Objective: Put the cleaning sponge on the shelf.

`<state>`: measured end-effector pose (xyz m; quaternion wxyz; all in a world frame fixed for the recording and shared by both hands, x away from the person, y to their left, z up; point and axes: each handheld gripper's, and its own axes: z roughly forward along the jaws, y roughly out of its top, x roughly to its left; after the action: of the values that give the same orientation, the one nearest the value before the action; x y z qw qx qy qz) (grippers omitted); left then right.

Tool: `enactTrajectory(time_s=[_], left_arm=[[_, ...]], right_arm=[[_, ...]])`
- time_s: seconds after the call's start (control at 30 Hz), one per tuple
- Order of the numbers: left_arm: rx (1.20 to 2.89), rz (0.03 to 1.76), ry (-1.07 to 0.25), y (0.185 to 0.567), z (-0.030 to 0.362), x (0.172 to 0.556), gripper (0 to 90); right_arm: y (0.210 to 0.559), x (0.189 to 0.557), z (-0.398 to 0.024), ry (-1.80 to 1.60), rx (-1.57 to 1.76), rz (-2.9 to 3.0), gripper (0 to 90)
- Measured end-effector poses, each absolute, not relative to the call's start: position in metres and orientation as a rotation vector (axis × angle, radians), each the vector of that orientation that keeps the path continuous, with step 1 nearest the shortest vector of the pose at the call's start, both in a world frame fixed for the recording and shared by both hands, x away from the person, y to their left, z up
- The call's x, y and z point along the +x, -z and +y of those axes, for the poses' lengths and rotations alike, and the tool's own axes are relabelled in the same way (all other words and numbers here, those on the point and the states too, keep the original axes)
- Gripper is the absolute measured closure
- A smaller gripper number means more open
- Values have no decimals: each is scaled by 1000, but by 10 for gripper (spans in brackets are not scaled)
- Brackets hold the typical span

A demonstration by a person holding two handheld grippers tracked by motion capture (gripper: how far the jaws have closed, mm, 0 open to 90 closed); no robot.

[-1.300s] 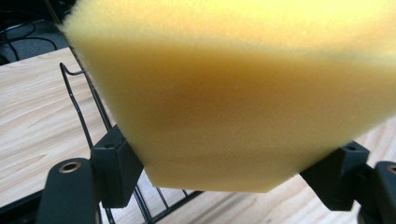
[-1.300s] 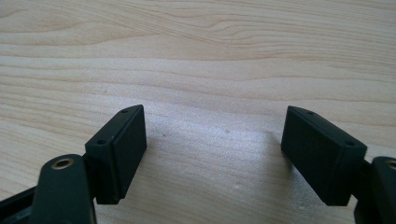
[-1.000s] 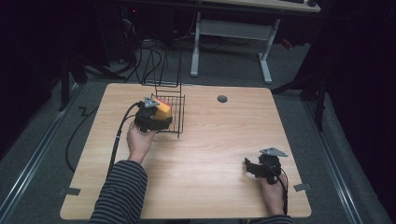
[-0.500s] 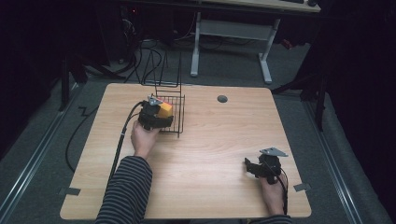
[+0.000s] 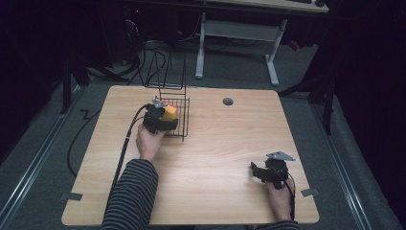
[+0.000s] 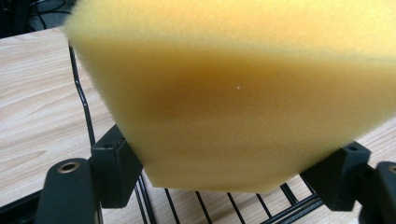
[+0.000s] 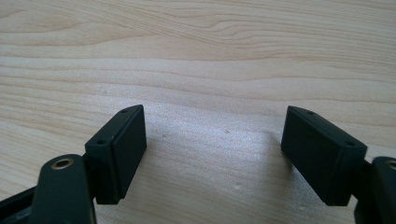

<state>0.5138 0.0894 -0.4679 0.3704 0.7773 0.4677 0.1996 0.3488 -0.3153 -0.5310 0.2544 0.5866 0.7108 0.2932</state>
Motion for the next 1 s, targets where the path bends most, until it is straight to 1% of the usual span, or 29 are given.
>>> enactTrajectory(time_s=[0.37, 0.57, 1.0], left_arm=[[2000, 1214, -500, 472, 87, 516, 227], [1989, 1226, -471, 474, 88, 517, 203], [1983, 1229, -460, 475, 89, 519, 148]], right_arm=[[531, 349, -315, -797, 1594, 1931, 225], [531, 349, -315, -797, 1594, 1931, 225], [531, 349, -315, -797, 1594, 1931, 225]])
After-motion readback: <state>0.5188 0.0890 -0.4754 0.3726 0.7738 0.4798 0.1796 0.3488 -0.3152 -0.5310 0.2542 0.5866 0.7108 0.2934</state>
